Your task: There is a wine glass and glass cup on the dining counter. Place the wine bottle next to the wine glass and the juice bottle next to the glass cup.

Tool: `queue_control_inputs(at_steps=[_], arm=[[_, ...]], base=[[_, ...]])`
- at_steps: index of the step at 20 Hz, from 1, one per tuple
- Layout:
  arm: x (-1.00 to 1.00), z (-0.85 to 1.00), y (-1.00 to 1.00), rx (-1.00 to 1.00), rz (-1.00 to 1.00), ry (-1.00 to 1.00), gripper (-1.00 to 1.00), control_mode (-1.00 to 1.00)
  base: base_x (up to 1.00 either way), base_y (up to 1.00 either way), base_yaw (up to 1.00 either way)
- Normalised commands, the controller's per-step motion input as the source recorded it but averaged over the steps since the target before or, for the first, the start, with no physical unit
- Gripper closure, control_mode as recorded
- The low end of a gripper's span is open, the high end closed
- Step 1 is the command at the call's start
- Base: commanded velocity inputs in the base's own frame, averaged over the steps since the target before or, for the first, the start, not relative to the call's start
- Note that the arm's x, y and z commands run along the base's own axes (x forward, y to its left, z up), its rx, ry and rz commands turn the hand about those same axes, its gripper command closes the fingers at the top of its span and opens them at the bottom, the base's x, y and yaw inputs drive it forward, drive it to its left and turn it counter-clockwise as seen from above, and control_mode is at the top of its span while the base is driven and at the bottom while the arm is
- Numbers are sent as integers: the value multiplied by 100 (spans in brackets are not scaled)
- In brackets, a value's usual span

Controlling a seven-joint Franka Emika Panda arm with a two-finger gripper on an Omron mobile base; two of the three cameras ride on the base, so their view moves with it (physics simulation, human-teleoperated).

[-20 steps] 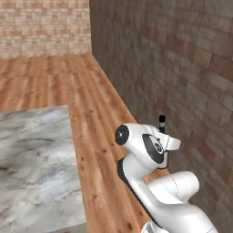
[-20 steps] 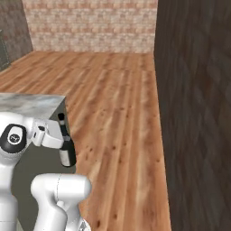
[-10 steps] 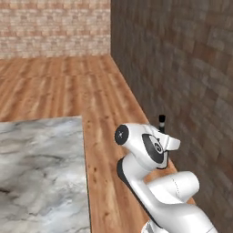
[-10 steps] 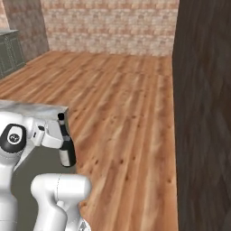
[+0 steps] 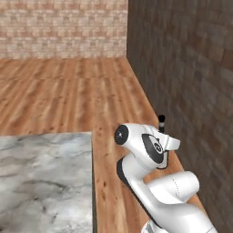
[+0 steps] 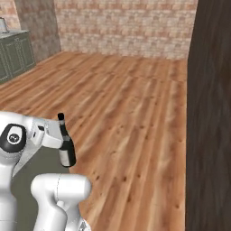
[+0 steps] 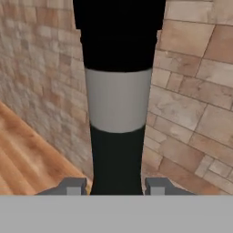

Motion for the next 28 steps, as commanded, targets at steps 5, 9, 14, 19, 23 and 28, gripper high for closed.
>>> queue_control_inputs(at_steps=[5,9,14,19,23,28], arm=[[0,0,0,0,0,0,100,100],[0,0,0,0,0,0,100,100],[0,0,0,0,0,0,100,100],[0,0,0,0,0,0,100,100],[0,0,0,0,0,0,100,100],[0,0,0,0,0,0,100,100]], base=[[72,-26,18],[72,-28,15],[72,-28,14],[71,-29,15],[70,-29,16],[69,-23,25]])
